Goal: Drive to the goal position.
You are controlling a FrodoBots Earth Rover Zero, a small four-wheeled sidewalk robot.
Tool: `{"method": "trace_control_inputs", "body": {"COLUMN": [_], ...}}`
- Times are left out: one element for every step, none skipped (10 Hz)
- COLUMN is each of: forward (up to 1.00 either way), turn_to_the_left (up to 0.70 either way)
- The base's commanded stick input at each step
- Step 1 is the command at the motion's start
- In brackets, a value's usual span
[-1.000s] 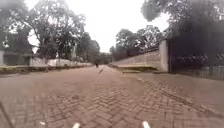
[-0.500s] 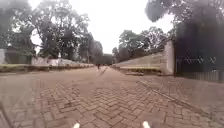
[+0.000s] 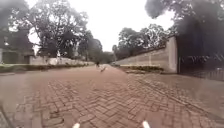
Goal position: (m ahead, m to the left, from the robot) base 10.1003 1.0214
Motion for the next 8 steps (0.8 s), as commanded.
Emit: {"method": "trace_control_inputs", "body": {"forward": [0.70,0.70,0.70,0.70,0.70,0.70,0.70,0.70], "turn_to_the_left": [0.00,0.00,0.00,0.00,0.02,0.05,0.00,0.00]}}
